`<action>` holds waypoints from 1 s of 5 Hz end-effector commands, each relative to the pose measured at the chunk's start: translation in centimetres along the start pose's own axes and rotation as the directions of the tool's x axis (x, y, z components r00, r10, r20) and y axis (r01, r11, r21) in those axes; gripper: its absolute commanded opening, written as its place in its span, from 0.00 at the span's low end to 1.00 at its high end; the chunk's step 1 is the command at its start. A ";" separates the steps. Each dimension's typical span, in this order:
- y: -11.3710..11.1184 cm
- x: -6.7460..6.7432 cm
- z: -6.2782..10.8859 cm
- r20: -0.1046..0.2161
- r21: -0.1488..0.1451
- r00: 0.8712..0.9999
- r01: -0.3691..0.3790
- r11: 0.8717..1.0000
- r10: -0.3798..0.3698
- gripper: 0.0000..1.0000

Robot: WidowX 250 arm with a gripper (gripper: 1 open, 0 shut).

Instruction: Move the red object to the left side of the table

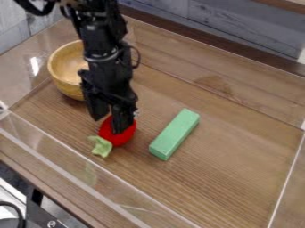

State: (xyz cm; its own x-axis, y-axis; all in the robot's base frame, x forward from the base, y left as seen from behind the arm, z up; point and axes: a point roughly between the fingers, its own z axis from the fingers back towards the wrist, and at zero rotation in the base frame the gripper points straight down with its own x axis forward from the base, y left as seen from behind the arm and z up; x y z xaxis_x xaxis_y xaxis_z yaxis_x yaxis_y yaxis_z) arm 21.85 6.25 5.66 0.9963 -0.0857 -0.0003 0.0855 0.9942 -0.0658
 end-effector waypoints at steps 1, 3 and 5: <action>0.2 1.0 2.9 0.074 0.019 0.997 -0.021 1.000 0.019 1.00; -1.7 3.0 6.2 0.123 0.018 0.992 -0.038 0.999 0.036 1.00; -2.4 3.8 6.9 0.111 0.017 0.993 -0.036 0.999 0.034 1.00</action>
State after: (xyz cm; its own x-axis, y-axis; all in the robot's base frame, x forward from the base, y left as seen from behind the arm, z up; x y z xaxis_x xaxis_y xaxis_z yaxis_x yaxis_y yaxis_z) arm 24.61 3.86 11.42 0.9973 -0.0393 0.0620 0.0433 0.9969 -0.0650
